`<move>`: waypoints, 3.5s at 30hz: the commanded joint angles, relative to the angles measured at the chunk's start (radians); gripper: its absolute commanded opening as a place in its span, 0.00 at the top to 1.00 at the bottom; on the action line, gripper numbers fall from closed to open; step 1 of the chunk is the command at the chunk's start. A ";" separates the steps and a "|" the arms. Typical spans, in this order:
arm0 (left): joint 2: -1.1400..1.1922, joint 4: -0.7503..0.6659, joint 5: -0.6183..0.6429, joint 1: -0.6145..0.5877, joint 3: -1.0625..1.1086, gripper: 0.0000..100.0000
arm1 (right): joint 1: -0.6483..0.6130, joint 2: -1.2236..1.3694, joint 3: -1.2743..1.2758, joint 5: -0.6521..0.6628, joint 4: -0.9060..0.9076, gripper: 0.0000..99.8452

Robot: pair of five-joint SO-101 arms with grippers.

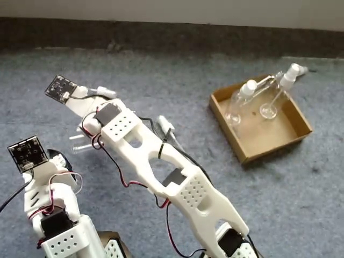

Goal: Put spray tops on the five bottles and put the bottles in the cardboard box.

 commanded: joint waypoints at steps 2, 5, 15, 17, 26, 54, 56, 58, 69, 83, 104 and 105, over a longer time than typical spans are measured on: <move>-0.012 -0.021 -0.009 0.018 -0.008 1.00 | 0.015 0.013 0.001 -0.011 0.160 0.83; -0.012 -0.021 -0.009 0.018 -0.008 1.00 | 0.016 0.013 0.001 -0.011 0.245 0.83; -0.012 -0.021 -0.009 0.018 -0.008 1.00 | 0.047 0.015 -0.326 -0.011 0.567 0.83; -0.012 -0.021 -0.009 0.018 -0.008 1.00 | 0.071 0.019 -0.443 -0.011 0.618 0.83; -0.012 -0.021 -0.009 0.018 -0.008 1.00 | 0.225 0.013 -0.903 -0.017 0.670 0.83; -0.010 -0.015 -0.009 -0.013 -0.012 1.00 | 0.269 -0.659 -0.309 -0.180 0.671 0.83; -0.010 -0.015 -0.009 -0.061 -0.019 1.00 | 0.229 -0.736 -0.177 -0.249 0.670 0.83; -0.010 -0.015 -0.009 -0.097 -0.035 1.00 | 0.179 -0.799 -0.058 -0.281 0.670 0.83; -0.010 0.075 -0.143 -0.389 -0.054 1.00 | -0.091 -0.886 0.453 -0.287 0.653 0.83; -0.010 0.011 -0.150 -0.722 -0.051 1.00 | -0.323 -0.892 0.814 -0.287 0.521 0.83; -0.010 -0.023 -0.325 -0.719 -0.044 1.00 | -0.513 -0.891 0.846 -0.278 0.473 0.74; -0.010 -0.023 -0.325 -0.719 -0.044 1.00 | -0.519 -0.886 0.848 -0.285 0.473 0.74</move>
